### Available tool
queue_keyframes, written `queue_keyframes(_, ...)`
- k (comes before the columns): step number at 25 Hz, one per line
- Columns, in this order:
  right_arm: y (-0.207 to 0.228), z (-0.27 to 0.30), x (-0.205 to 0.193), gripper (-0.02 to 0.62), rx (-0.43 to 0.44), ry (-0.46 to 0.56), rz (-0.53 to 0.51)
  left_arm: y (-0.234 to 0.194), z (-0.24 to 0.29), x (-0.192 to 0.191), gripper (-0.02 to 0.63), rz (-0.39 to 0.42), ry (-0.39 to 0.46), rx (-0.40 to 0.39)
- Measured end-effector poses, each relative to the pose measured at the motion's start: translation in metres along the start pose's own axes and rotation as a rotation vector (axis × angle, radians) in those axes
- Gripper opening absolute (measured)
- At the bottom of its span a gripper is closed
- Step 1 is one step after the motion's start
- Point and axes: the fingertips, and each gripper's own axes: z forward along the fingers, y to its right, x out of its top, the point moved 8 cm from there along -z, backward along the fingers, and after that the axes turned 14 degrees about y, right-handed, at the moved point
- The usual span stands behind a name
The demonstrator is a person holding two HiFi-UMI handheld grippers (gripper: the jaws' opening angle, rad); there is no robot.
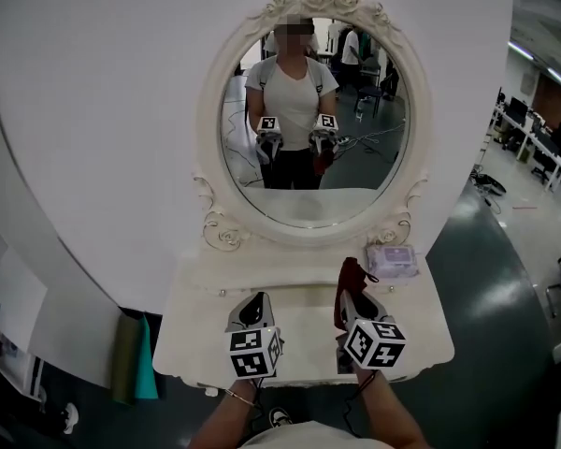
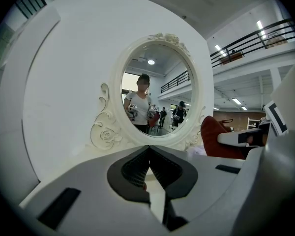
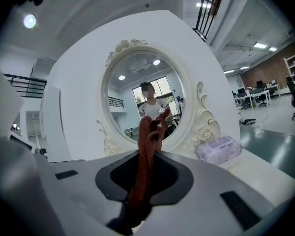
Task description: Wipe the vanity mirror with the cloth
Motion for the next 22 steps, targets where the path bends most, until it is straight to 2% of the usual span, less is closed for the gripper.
queue_keyframes(12, 0.007, 0.037, -0.012, 0.063, -0.002, -0.084, -0.053, -0.019, 0.042, -0.027, 0.011, -0.091, -0.057, 0.026)
queue_keyframes(22, 0.011, 0.078, 0.001, 0.063, 0.083, -0.072, -0.057, -0.02, 0.066, -0.007, 0.011, -0.066, -0.015, 0.081)
